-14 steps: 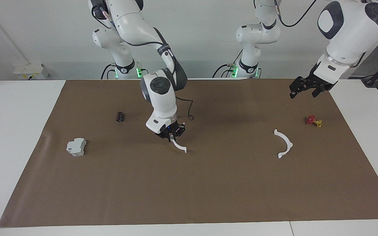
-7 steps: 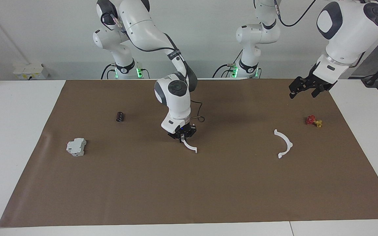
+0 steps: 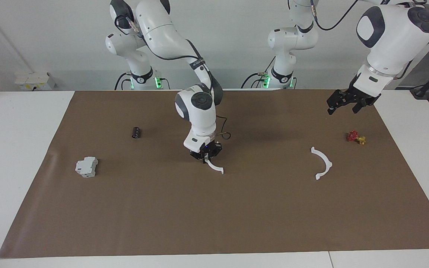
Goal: Assemble drain pipe with both arms
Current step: 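Carry the half-ring with the right gripper toward the table center, then release the half-ring at center and withdraw the right gripper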
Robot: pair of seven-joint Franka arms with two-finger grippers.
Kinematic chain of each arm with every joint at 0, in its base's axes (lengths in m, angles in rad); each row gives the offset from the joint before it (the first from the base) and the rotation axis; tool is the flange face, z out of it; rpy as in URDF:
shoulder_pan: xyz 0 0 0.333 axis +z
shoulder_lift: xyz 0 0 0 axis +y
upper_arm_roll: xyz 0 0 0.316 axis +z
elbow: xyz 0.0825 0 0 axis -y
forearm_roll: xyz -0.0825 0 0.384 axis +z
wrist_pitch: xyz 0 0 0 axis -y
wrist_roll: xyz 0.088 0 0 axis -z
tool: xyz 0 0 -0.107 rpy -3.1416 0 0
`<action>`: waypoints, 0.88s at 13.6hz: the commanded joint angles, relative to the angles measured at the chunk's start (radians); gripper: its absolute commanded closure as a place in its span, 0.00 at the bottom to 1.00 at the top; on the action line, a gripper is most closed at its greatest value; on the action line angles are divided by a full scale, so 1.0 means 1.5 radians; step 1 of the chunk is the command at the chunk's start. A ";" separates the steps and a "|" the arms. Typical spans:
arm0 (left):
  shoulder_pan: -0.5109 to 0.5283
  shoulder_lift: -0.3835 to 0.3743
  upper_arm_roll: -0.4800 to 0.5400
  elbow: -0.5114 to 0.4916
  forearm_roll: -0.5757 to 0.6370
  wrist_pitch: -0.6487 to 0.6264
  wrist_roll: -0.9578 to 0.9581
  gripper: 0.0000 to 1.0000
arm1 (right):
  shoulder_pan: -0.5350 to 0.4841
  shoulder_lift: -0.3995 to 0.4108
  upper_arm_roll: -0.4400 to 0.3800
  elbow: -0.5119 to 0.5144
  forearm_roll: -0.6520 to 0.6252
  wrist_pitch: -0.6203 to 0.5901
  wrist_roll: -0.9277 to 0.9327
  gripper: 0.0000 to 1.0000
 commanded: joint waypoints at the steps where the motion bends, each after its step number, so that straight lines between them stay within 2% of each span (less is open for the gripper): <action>1: -0.008 -0.040 0.008 -0.067 -0.007 0.051 0.001 0.00 | -0.002 -0.001 0.000 -0.013 -0.007 0.024 -0.025 1.00; 2: -0.006 -0.052 0.008 -0.099 -0.007 0.084 0.001 0.00 | -0.002 -0.001 0.000 -0.014 -0.007 0.024 -0.021 0.81; 3: -0.002 -0.069 0.008 -0.137 -0.007 0.122 0.002 0.00 | -0.002 -0.001 0.000 -0.013 -0.006 0.023 -0.017 0.01; 5: 0.001 -0.078 0.008 -0.172 -0.007 0.159 0.002 0.00 | -0.003 -0.005 -0.001 -0.004 -0.004 0.017 -0.008 0.00; 7: 0.000 -0.071 0.008 -0.188 -0.007 0.193 0.001 0.00 | -0.020 -0.042 -0.009 -0.002 -0.003 -0.017 -0.005 0.00; 12: 0.015 -0.039 0.008 -0.293 -0.007 0.387 0.005 0.00 | -0.172 -0.158 -0.008 0.001 0.004 -0.192 -0.012 0.00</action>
